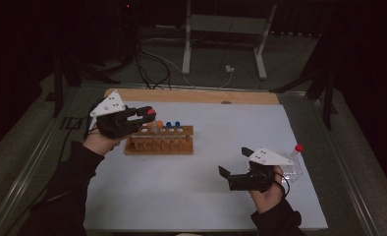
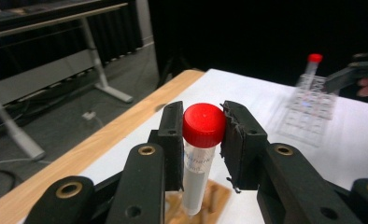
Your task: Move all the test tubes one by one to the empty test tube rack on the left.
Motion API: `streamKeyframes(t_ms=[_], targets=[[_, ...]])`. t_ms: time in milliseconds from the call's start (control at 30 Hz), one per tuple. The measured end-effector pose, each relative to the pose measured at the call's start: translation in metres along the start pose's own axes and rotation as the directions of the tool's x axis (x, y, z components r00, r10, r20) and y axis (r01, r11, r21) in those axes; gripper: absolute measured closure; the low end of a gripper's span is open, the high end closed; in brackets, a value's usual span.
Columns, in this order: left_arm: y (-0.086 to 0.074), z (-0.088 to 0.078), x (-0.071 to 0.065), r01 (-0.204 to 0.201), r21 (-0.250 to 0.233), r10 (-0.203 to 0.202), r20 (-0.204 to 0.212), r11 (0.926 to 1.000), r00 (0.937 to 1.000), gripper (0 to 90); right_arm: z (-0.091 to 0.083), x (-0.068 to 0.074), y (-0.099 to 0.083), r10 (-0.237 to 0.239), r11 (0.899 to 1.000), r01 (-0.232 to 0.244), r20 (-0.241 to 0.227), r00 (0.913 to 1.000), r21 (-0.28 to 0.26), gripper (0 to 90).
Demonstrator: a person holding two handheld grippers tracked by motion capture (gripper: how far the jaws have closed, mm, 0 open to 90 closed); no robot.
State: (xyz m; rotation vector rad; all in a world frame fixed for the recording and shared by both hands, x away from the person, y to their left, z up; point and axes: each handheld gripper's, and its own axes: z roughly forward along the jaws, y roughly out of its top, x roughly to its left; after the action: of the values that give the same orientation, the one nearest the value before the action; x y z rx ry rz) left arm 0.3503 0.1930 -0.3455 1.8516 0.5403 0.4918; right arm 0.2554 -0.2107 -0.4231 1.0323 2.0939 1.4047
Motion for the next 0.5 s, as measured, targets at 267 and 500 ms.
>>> streamKeyframes(t_ms=[267,500], targets=[[-0.018,-0.006,0.029,0.052,0.016,-0.050,-0.088,0.9985,0.9948,71.5,-0.004,-0.003,0.001,-0.003,1.000,0.004,0.012,0.9999,-0.015,0.0],[-0.037,0.007,0.044,0.079,0.025,-0.075,-0.127,0.9966,0.9891,71.5,-0.006,-0.004,0.000,-0.004,1.000,0.005,0.014,0.9999,-0.021,0.0]])
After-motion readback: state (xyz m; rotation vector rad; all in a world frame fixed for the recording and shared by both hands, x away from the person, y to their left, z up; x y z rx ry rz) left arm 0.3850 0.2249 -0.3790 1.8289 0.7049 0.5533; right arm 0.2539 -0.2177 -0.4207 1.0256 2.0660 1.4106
